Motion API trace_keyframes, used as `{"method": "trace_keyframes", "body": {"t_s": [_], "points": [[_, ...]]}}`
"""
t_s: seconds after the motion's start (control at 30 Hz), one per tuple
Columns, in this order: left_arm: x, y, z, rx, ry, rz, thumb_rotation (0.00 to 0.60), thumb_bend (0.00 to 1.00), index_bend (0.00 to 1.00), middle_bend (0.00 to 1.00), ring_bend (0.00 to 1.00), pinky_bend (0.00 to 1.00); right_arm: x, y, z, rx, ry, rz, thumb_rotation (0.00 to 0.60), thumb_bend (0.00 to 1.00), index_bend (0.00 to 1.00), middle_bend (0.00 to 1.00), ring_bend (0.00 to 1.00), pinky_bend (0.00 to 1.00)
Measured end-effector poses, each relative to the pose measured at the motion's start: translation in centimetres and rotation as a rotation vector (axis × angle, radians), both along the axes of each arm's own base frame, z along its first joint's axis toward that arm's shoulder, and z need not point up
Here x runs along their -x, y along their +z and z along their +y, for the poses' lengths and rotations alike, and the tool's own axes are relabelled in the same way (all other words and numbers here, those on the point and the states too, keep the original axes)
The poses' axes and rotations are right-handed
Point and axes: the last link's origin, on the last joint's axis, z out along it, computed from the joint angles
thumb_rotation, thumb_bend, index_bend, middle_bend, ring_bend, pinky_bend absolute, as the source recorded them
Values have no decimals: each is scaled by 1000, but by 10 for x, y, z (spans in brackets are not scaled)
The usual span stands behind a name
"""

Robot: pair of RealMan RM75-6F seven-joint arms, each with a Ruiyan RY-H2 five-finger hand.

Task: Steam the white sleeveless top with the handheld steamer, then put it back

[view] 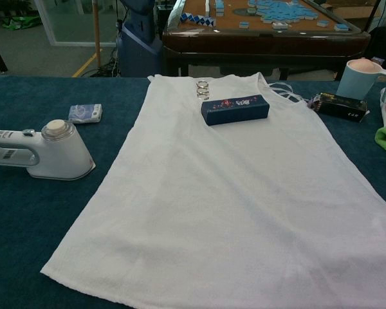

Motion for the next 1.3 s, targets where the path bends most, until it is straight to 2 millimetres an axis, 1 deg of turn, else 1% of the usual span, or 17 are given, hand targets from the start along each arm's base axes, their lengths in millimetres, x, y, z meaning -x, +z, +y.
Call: {"method": "trace_keyframes", "body": {"t_s": [0.23, 0.33, 0.43, 0.6, 0.77, 0.97, 1.3], "points": [[-10, -8, 30, 52, 8, -5, 600, 245, 159, 215, 193, 150, -24, 26, -19, 59, 65, 56, 600, 296, 296, 327, 241, 311], [-15, -14, 46, 73, 14, -10, 600, 245, 150, 211, 191, 150, -32, 32, -23, 77, 80, 65, 600, 296, 296, 327, 240, 311], [-19, -22, 59, 88, 19, 7, 600, 244, 145, 203, 188, 150, -35, 35, -24, 78, 85, 63, 600, 296, 296, 326, 240, 311], [-21, -38, 77, 128, 54, 52, 600, 244, 106, 170, 185, 150, -33, 33, -23, 57, 78, 48, 600, 295, 295, 327, 240, 312], [-24, -56, 91, 156, 91, 75, 600, 237, 72, 166, 180, 150, -27, 32, -20, 51, 60, 39, 600, 295, 295, 326, 240, 312], [-28, -72, 99, 163, 101, 84, 600, 215, 67, 166, 179, 150, -22, 31, -17, 34, 45, 28, 600, 296, 295, 326, 240, 311], [-26, -92, 113, 180, 130, 189, 600, 215, 84, 148, 165, 150, -15, 32, -13, 26, 30, 18, 600, 295, 295, 327, 240, 311]]}}
